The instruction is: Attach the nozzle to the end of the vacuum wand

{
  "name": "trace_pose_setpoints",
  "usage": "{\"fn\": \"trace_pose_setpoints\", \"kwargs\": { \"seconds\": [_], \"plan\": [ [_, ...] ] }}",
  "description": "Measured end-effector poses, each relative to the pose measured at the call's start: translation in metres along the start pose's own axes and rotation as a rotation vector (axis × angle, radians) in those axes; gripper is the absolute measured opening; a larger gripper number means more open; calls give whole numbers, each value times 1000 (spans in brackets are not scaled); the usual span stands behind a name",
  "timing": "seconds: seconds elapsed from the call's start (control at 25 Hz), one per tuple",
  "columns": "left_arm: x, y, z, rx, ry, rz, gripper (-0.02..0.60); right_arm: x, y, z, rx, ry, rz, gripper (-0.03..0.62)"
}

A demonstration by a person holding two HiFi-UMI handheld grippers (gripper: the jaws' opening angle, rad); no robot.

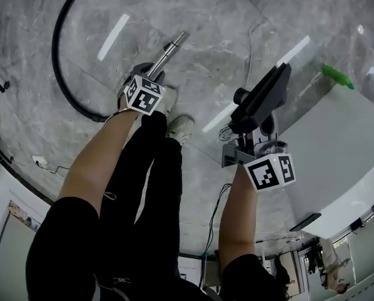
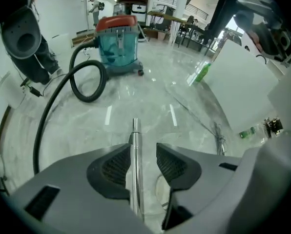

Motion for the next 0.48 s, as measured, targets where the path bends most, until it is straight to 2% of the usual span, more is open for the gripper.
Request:
{"fn": "trace_pose_setpoints", "kwargs": {
  "seconds": [0.12,0.2,0.36,0.48],
  "plan": [
    [73,20,-8,-78,22,-4,149,47,-45,-39,8,42,-3,193],
    [113,29,-12,-92,39,-12,149,70,-67,-61,15,65,2,193],
    [180,34,-10,4,83,1,149,98,-98,-88,7,83,14,193],
    [214,37,-11,26,128,-13,149,109,-114,-93,0,83,12,193]
  ]
}}
Point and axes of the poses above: the fingertips, and each gripper's own axes: x forward along the fingers, y to its left, z out of its top, the point moved 9 cm from there along -x, backward along the fingers, and after that the axes turned 12 degrees about y, right-handed, at the moved point
